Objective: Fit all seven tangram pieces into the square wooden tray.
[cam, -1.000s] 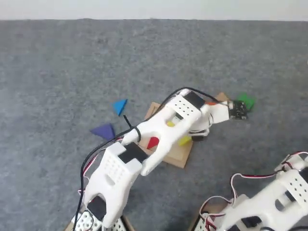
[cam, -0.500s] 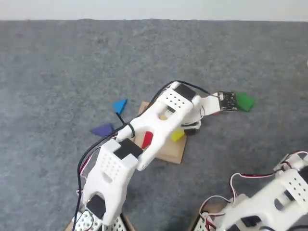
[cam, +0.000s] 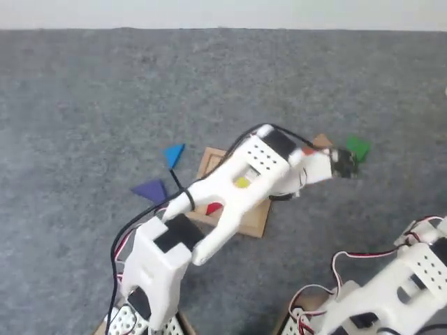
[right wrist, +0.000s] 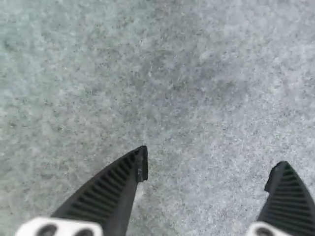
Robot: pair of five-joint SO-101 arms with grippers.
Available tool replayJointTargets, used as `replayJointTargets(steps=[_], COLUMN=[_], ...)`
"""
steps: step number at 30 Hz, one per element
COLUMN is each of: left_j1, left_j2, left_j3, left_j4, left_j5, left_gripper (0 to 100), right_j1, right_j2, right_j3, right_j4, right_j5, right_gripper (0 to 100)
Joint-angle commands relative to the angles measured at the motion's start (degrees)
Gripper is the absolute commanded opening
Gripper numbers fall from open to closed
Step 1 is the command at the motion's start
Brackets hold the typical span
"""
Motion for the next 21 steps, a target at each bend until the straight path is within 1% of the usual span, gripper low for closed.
replayJointTargets(steps=[1,9,18,21], left_j1=[0.1,-0.9,-5.2,-5.7], left_j2=[2.7,6.8,6.2,6.1], left_j3=[0.7,-0.7,-3.8,-6.1], left_j4=[-4.2,-4.7,-4.2,-0.5], left_j5=[3.2,2.7,-4.4,-5.5], left_gripper=[1,2,2,2], right_j1=[-0.6,-0.6,-0.6,-0.6], right_j2=[-1.7,-1.7,-1.7,-1.7], right_j3=[-1.5,-1.5,-1.5,-1.5], right_j4=[-0.1,-0.1,-0.1,-0.1], right_j5=[0.6,0.6,0.6,0.6], right_gripper=[37.9,37.9,37.9,37.9])
